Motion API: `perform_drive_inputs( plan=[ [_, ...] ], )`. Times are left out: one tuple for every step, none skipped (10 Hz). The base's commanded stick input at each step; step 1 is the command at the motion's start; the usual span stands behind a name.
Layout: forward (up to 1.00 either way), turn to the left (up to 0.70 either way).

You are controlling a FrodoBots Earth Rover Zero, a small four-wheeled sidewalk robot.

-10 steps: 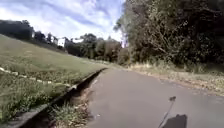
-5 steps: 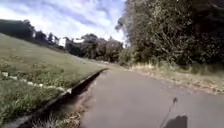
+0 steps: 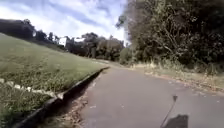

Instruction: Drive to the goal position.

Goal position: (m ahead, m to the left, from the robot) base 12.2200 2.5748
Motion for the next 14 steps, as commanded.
perform_drive_inputs(
  plan=[
    [0.7, 0.0],
    [0.7, 0.0],
    [0.7, -0.02],
    [0.7, -0.08],
    [0.7, -0.14],
    [0.7, -0.34],
    [0.7, -0.33],
    [0.7, -0.06],
    [0.7, -0.05],
    [0.7, -0.04],
    [0.7, -0.02],
    [0.7, -0.01],
    [0.7, -0.01],
    [0.7, -0.09]
  ],
)
